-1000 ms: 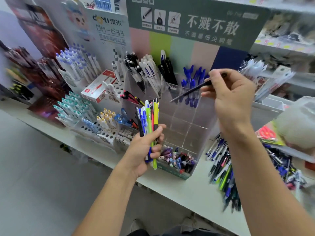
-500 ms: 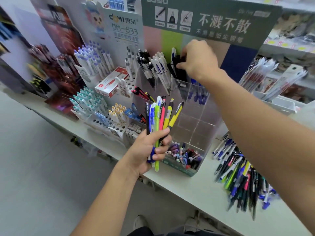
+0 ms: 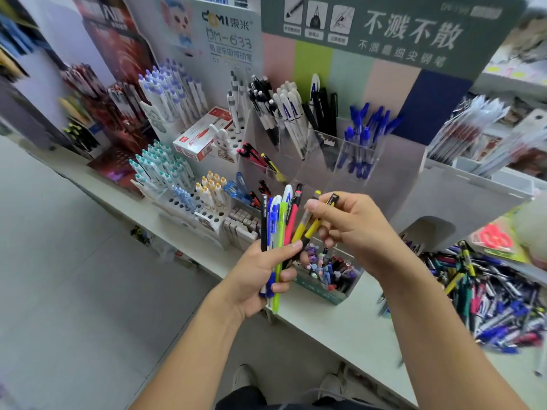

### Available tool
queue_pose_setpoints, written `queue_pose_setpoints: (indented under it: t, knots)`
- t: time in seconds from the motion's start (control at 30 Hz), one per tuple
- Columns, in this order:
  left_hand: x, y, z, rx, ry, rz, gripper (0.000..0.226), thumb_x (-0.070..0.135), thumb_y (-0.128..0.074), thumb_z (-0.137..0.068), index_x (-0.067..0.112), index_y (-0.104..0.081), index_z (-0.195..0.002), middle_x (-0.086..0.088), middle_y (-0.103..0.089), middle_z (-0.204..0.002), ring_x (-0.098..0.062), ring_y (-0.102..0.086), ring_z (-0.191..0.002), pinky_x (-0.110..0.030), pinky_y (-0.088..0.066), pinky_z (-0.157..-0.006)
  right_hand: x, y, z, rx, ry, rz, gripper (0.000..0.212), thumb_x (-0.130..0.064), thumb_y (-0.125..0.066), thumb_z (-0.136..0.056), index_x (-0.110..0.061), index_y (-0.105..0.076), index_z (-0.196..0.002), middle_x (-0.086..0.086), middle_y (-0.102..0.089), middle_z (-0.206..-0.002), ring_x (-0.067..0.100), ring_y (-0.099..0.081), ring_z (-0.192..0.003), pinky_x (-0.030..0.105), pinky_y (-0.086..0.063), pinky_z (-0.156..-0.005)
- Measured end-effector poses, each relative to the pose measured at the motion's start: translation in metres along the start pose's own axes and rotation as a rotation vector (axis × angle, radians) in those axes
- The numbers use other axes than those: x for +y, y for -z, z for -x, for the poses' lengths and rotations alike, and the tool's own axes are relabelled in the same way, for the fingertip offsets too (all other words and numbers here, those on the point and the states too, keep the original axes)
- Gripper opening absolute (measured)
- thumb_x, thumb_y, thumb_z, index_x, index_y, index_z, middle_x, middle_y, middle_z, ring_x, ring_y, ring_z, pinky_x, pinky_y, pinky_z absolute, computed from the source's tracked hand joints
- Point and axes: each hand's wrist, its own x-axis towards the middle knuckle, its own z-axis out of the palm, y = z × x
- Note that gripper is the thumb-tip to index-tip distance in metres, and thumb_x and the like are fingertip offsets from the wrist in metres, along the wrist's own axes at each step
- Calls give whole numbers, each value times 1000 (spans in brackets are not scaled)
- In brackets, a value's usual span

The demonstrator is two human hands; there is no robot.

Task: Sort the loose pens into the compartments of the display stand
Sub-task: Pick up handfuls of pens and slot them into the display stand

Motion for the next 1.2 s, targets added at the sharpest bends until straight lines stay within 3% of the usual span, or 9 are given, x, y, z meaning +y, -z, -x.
queue_pose_setpoints:
  t: [0.17,0.3,0.43,0.57,0.67,0.8,0.97,1.07,1.2]
  knots:
    - [2,20,-1,121,-34,165,20,18,-65,-85,14,-70,-104,0,-54,-72,-1,-33,-40,-12,-25,-33,-31,12,-15,312,330,47,12,-14,-58,-102,-8,-68,-98,2,-71,-75,15,-65,-63,26,-57,-56]
    - [8,32,7,142,-39,128,22,25,-65,-86,15,-63,-104,4,-41,-65,-2,-32,-39,-13,-24,-33,-45,-10,-65,352,575,354,12,-18,-58,-101,-11,-67,-99,2,-73,-80,16,-70,-64,34,-60,-59]
    - [11,35,14,163,-64,95,35,34,-68,-83,13,-55,-108,4,-41,-65,-4,-33,-41,-15,-28,-34,-30,-38,-122,276,466,824,19,-23,-59,-98,-7,-69,-96,8,-72,-86,26,-68,-80,46,-56,-77]
    - [12,37,20,169,-79,-6,38,32,-68,-85,10,-50,-109,3,-46,-67,-7,-35,-45,-17,-31,-37,-17,-53,-143,186,286,1069,25,-25,-64,-97,-5,-61,-84,13,-63,-86,33,-63,-87,35,-43,-68]
    - [12,37,23,114,-74,29,16,18,-57,-98,10,-49,-110,0,-47,-70,-8,-36,-47,-17,-32,-37,-17,-55,-147,141,167,1014,31,-31,-72,-93,-3,-63,-84,13,-67,-83,32,-67,-86,35,-47,-66]
    - [12,39,21,73,-80,67,10,15,-54,-100,9,-51,-107,-1,-50,-73,-8,-36,-48,-17,-32,-37,-21,-49,-111,236,279,878,35,-36,-72,-92,-7,-71,-111,7,-72,-105,20,-65,-97,38,-53,-90]
    - [9,34,15,75,-64,-87,20,22,-67,-89,8,-60,-102,-3,-61,-76,-8,-41,-48,-17,-33,-39,-6,-44,-21,-32,-7,391,45,-50,-79,-80,-5,-74,-83,15,-68,-68,9,-54,-52,30,-48,-56]
    - [4,22,7,102,-53,-204,22,19,-68,-92,6,-60,-108,-5,-64,-77,-11,-45,-48,-21,-35,-39,14,-36,-8,16,-34,293,36,-33,-86,-77,-1,-71,-83,16,-69,-67,12,-57,-55,35,-46,-55]
    - [-2,6,0,100,-42,-176,21,24,-64,-95,7,-59,-106,-4,-63,-77,-11,-44,-47,-19,-34,-38,19,-17,-7,10,-97,25,17,-4,-73,-89,10,-68,-96,10,-65,-70,17,-59,-60,28,-51,-56]
